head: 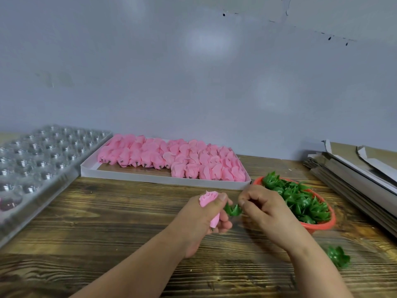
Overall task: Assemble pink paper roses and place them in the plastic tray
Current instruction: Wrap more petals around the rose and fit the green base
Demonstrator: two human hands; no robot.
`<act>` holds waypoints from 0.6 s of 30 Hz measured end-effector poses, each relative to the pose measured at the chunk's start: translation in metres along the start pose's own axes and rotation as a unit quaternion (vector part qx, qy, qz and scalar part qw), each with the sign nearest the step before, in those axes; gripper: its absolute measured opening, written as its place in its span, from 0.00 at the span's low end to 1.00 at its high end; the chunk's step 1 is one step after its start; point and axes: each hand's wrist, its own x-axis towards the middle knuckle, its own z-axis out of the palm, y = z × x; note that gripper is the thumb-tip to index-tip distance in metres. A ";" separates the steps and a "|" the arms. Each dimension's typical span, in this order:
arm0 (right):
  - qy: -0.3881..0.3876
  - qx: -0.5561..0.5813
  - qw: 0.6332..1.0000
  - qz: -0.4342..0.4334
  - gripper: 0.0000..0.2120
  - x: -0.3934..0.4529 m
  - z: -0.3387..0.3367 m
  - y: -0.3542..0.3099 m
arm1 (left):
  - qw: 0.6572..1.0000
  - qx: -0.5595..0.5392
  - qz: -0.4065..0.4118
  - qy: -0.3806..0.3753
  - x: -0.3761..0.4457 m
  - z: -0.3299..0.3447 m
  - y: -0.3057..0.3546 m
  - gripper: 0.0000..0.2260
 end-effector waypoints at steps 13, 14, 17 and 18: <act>0.001 0.483 0.845 0.229 0.15 0.005 0.024 -0.004 | 0.977 -0.196 -0.044 0.077 0.006 -0.001 0.000 0.07; 0.016 0.486 0.843 0.231 0.16 0.005 0.026 -0.004 | 0.976 -0.198 -0.044 0.081 0.006 -0.001 0.000 0.07; 0.052 0.474 0.853 0.211 0.17 0.006 0.031 -0.005 | 0.972 -0.211 -0.049 0.095 0.006 0.000 0.002 0.07; 0.062 0.467 0.859 0.198 0.15 0.006 0.033 -0.006 | 0.971 -0.214 -0.051 0.098 0.006 0.000 0.002 0.07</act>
